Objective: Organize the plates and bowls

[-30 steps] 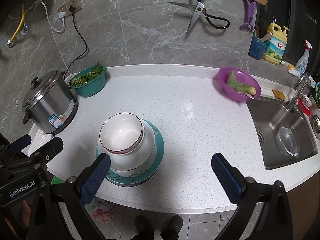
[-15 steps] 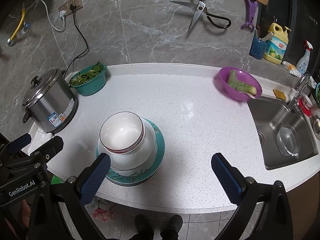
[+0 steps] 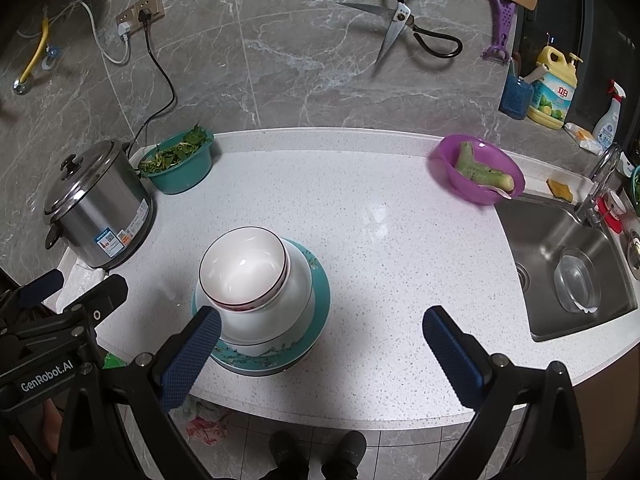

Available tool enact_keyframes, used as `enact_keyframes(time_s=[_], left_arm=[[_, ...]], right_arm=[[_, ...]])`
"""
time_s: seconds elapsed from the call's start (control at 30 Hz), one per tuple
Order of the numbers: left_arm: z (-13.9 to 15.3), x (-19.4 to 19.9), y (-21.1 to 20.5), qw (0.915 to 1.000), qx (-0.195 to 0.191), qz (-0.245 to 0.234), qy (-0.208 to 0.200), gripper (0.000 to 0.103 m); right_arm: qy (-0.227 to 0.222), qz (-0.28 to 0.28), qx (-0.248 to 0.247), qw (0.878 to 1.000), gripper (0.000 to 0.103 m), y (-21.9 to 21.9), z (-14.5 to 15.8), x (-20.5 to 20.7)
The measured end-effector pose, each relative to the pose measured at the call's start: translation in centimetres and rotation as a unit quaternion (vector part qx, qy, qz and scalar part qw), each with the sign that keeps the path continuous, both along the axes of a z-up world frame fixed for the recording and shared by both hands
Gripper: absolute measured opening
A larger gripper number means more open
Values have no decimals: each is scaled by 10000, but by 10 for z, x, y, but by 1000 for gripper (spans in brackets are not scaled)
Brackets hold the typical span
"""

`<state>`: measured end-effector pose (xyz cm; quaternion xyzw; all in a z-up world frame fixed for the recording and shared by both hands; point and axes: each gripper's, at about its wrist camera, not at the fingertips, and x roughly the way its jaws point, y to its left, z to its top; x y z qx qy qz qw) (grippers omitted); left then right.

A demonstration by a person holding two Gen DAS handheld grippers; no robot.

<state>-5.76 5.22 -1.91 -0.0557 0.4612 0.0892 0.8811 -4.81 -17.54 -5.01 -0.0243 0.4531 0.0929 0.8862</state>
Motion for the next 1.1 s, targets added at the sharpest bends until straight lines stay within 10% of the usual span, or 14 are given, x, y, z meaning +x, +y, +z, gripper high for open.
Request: enact_keyframes(time_s=[1.1], left_arm=[[-10,2,-8,9999,-3,-100,86,103]], right_arm=[[66,-79,6,9999,103,-11,-6,9]])
